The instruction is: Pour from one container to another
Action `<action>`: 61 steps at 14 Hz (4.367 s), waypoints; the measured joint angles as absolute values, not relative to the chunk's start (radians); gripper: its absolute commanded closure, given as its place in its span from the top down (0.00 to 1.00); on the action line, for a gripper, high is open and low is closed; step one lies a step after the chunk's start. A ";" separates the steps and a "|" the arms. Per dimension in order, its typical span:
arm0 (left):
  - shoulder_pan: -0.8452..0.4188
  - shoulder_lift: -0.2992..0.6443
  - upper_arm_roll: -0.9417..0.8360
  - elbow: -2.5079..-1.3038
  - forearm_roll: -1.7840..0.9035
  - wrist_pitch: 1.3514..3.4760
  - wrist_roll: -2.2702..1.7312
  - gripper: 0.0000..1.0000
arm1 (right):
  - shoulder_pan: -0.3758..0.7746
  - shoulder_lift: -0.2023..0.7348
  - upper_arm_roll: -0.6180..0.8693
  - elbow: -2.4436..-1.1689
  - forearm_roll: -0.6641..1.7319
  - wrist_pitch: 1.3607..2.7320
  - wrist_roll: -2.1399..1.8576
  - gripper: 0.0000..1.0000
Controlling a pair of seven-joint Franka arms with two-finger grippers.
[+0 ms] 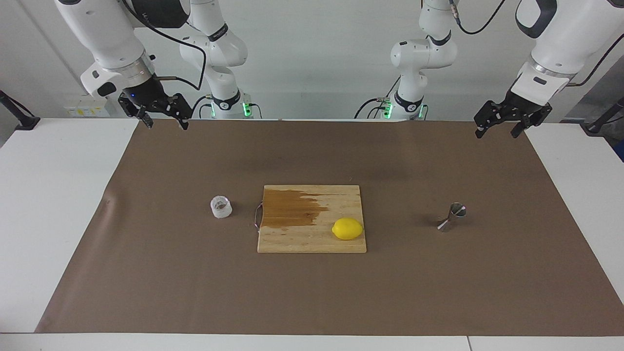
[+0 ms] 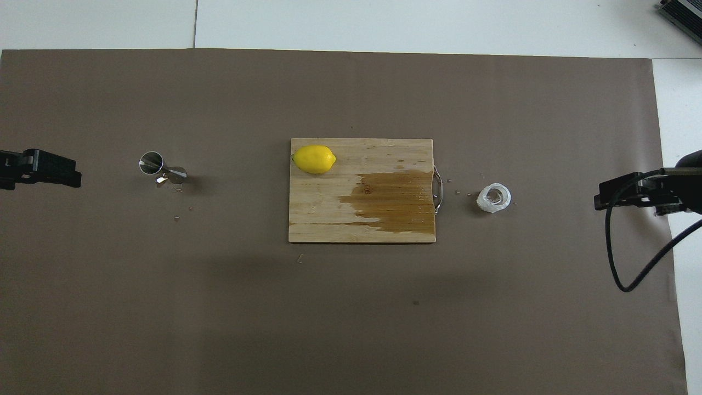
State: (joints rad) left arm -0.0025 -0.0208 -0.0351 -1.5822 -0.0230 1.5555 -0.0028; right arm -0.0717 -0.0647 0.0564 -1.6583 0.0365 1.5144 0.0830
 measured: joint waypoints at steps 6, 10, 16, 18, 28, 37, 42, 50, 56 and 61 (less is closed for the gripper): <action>-0.012 -0.021 -0.034 -1.589 -0.023 1.543 -0.003 1.00 | -0.072 -0.065 0.056 -1.658 0.037 1.514 0.083 1.00; -0.010 -0.021 -0.023 -1.590 -0.023 1.541 -0.003 1.00 | -0.072 -0.065 0.056 -1.658 0.037 1.514 0.083 1.00; -0.011 -0.021 -0.024 -1.589 -0.023 1.544 -0.003 1.00 | -0.072 -0.065 0.056 -1.658 0.037 1.514 0.083 1.00; -0.011 -0.021 -0.025 -1.589 -0.023 1.544 -0.003 1.00 | -0.072 -0.065 0.056 -1.658 0.037 1.514 0.083 1.00; 0.005 -0.007 -0.014 -1.664 -0.176 1.740 -0.059 1.00 | -0.072 -0.065 0.056 -1.658 0.037 1.514 0.083 1.00; 0.105 0.194 -0.012 -1.719 -0.476 1.713 -0.236 1.00 | -0.072 -0.065 0.056 -1.658 0.037 1.514 0.083 1.00; 0.194 0.310 -0.022 -1.742 -0.600 1.535 -0.485 1.00 | -0.072 -0.065 0.056 -1.658 0.037 1.514 0.083 1.00; 0.529 0.415 -0.398 -1.688 -0.636 1.496 -0.729 1.00 | -0.072 -0.065 0.056 -1.658 0.037 1.514 0.083 1.00; 0.708 0.519 -0.627 -1.634 -0.632 1.661 -0.846 1.00 | -0.072 -0.065 0.056 -1.658 0.037 1.514 0.083 1.00; 0.750 0.590 -0.696 -1.588 -0.613 1.703 -0.970 1.00 | -0.072 -0.065 0.056 -1.658 0.037 1.514 0.083 1.00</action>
